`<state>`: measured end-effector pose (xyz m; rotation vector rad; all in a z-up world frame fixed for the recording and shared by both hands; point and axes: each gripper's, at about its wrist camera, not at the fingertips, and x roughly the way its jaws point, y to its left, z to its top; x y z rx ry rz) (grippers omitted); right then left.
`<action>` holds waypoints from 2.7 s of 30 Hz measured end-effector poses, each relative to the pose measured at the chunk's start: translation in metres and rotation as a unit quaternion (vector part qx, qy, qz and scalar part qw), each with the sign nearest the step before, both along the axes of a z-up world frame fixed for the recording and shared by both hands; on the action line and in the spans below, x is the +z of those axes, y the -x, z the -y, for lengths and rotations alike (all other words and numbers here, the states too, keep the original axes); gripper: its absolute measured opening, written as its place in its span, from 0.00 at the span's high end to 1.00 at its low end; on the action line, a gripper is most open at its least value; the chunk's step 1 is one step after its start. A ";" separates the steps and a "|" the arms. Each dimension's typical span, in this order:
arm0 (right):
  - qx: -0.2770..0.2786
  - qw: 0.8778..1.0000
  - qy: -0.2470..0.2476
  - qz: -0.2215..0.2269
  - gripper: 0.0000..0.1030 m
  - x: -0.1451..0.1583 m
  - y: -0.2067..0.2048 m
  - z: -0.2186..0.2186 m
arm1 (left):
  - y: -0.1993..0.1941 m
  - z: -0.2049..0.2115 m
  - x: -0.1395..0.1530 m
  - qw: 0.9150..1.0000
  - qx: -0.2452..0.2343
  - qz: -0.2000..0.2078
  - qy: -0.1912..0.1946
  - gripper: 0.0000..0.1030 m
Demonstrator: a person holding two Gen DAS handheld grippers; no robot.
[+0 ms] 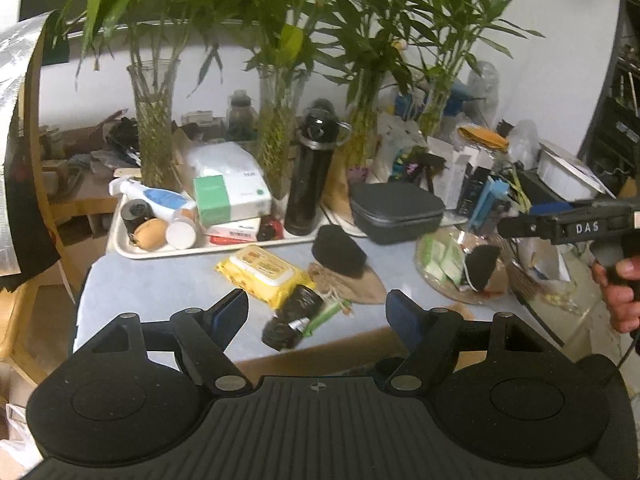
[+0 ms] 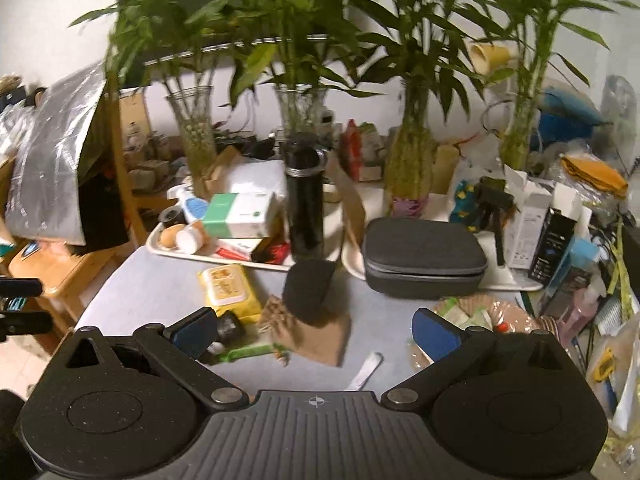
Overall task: Organize soft objects
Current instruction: 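Move both tools away from the box back toward the table items, then close the right tool on the white plastic strip while the left tool approaches the black wrapped bundle, then close the left tool on the black plastic-wrapped bundle and lift it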
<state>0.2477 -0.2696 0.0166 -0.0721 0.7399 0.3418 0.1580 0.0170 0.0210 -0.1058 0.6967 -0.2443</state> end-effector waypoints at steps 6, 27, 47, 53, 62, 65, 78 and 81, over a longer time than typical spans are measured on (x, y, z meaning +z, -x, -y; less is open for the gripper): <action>-0.020 1.000 0.003 -0.001 0.00 -0.028 -0.012 0.010 | -0.008 -0.016 -0.008 1.000 0.007 -0.004 -0.001 0.27; -0.055 0.995 0.015 -0.077 0.14 -0.122 -0.060 0.008 | -0.042 -0.059 -0.038 1.000 0.016 -0.019 0.015 0.27; -0.064 0.976 0.034 -0.204 0.52 -0.219 -0.120 0.002 | -0.086 -0.064 -0.058 0.999 -0.034 -0.010 0.011 0.27; -0.071 0.974 0.057 -0.210 0.71 -0.230 -0.122 -0.002 | -0.100 -0.059 -0.071 0.998 -0.066 -0.021 0.004 0.27; -0.083 0.974 0.058 -0.204 0.96 -0.221 -0.118 0.002 | -0.132 -0.046 -0.100 0.990 -0.128 -0.058 -0.002 0.27; -0.084 0.978 0.046 -0.184 0.96 -0.206 -0.117 0.005 | -0.142 -0.041 -0.110 0.985 -0.158 -0.073 0.001 0.27; -0.077 0.987 -0.016 -0.137 0.96 -0.163 -0.106 0.014 | -0.186 -0.009 -0.162 0.948 -0.271 -0.168 -0.002 0.27; -0.075 0.987 -0.021 -0.138 0.96 -0.163 -0.107 0.013 | -0.193 -0.004 -0.176 0.942 -0.281 -0.183 0.000 0.28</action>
